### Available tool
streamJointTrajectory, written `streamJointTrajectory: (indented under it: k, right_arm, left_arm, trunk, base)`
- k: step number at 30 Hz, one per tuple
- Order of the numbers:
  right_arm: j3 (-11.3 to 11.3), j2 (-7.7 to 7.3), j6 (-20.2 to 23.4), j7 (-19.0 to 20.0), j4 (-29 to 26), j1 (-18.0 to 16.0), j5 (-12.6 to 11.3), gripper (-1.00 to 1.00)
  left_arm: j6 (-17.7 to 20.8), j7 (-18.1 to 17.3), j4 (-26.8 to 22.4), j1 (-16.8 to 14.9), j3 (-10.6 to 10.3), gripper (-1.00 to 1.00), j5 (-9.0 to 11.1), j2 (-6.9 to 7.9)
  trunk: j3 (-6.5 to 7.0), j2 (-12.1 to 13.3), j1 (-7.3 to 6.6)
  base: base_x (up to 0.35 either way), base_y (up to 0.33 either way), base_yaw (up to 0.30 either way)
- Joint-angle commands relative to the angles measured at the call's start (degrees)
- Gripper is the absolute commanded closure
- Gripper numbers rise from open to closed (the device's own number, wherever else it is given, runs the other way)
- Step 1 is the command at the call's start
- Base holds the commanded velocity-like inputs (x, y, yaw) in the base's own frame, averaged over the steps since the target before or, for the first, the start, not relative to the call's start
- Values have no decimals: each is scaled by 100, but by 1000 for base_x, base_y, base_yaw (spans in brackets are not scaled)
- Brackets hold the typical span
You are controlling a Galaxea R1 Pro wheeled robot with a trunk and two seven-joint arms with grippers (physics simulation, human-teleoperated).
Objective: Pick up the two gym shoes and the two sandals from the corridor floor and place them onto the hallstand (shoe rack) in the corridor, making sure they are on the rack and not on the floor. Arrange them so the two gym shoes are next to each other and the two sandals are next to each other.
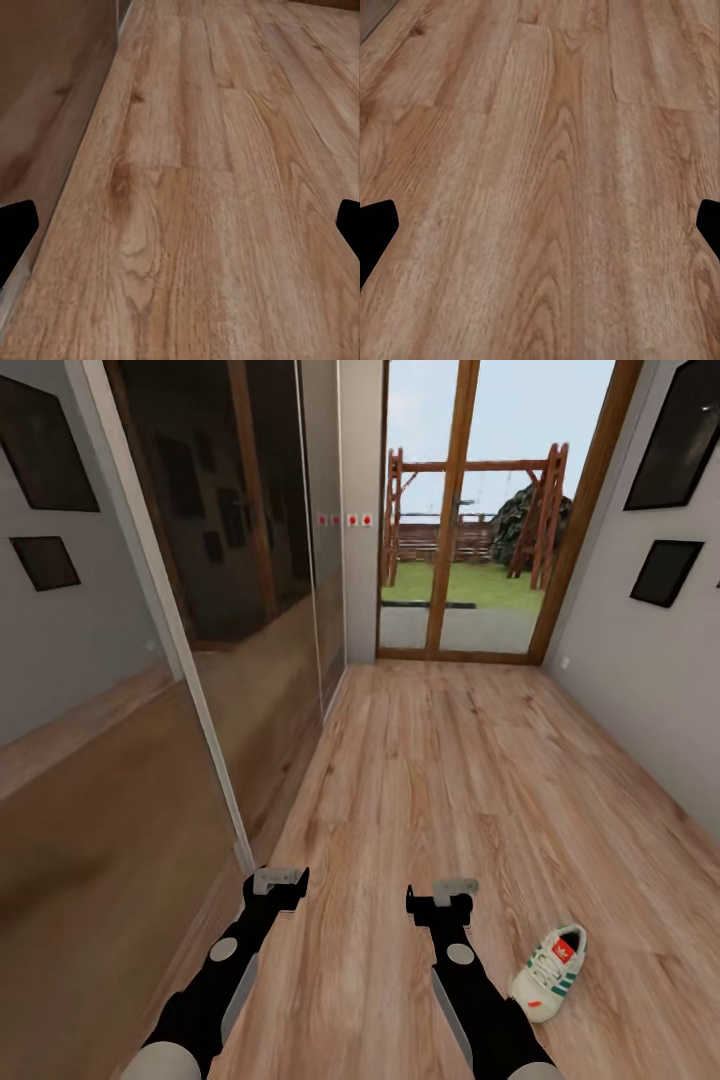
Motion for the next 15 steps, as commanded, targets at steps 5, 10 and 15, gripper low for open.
streamJointTrajectory:
  k: [5,10,15]
  right_arm:
    - [8,0,5,-34,-2,-3,45,-100]
    - [8,0,5,-34,-9,-3,45,-100]
    - [8,0,5,-34,-16,-3,45,-100]
  left_arm:
    - [-17,-48,2,-3,39,-100,-35,-8]
    - [-17,-48,0,-4,39,-100,-38,-16]
    - [-24,-48,-1,-1,39,-100,-42,-14]
  trunk:
    - [-5,-2,2]
    - [-5,-2,2]
    - [-5,-2,2]
  base:
    - [338,1,-79]
    - [337,0,-231]
    - [189,0,-93]
